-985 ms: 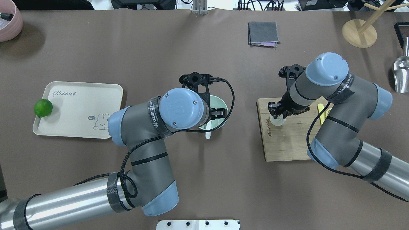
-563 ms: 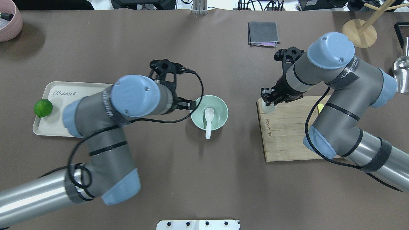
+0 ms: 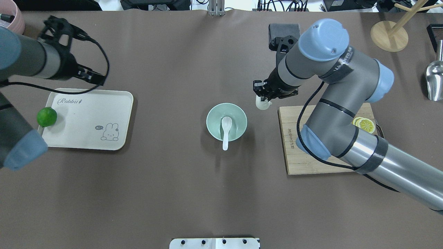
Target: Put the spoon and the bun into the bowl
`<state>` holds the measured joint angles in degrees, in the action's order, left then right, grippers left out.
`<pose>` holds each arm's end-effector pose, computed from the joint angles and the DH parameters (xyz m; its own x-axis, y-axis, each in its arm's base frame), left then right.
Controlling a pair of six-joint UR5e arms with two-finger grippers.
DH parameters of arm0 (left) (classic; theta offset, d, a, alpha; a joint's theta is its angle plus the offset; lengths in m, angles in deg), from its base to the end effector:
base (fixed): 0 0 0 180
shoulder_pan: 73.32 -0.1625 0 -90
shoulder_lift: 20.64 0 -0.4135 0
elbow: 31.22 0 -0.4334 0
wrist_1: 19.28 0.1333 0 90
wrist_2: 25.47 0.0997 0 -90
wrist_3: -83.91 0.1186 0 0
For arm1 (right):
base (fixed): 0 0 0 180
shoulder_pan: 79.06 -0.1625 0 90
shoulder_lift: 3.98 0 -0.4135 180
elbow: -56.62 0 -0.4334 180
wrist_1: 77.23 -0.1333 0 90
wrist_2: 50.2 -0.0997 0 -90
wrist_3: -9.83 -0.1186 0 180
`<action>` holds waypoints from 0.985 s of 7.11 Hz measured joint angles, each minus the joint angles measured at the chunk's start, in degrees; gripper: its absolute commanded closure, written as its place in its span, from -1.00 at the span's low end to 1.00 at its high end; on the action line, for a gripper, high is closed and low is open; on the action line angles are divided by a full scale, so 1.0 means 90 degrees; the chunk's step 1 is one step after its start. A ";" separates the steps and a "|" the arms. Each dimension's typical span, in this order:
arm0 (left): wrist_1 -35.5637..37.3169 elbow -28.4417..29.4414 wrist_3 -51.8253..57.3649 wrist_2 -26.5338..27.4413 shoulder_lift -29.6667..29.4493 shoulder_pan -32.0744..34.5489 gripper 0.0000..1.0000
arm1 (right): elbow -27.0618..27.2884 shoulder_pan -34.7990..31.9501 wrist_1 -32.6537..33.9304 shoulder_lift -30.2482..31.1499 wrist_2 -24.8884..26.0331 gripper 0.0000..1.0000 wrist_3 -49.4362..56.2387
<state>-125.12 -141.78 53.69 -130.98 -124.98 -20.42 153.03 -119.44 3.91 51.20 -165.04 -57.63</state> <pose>0.2866 -0.5474 0.3103 0.7483 0.3909 -0.5359 -0.0059 0.8118 0.5839 -0.4857 -0.5226 0.2089 0.5827 0.0389 0.8118 -0.1289 0.9906 0.0451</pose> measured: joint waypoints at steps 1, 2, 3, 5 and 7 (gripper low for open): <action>-0.0037 0.0020 0.0287 -0.0362 0.0141 0.0463 -0.97 | -0.0191 0.0256 -0.0005 -0.0284 0.0248 1.00 -0.0308; -0.0050 0.0062 0.0511 -0.0676 0.0213 0.0823 -0.97 | -0.0272 0.0517 -0.0004 -0.0450 0.0503 1.00 -0.0548; -0.0052 0.0086 0.0649 -0.0858 0.0269 0.1053 -0.97 | -0.0299 0.0737 -0.0005 -0.0522 0.0727 -0.98 -0.0740; -0.0249 0.0122 0.0728 -0.0923 0.0473 0.1203 -0.97 | -0.0322 0.0892 -0.0018 -0.0617 0.0924 -1.00 -0.0952; -0.0784 0.0144 0.0745 -0.0901 0.0761 0.1212 -0.97 | -0.0323 0.0904 0.0004 -0.0788 0.0956 -1.00 -0.1020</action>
<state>-132.18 -140.49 60.40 -139.09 -118.14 -9.51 150.12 -111.30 3.95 44.10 -156.43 -66.81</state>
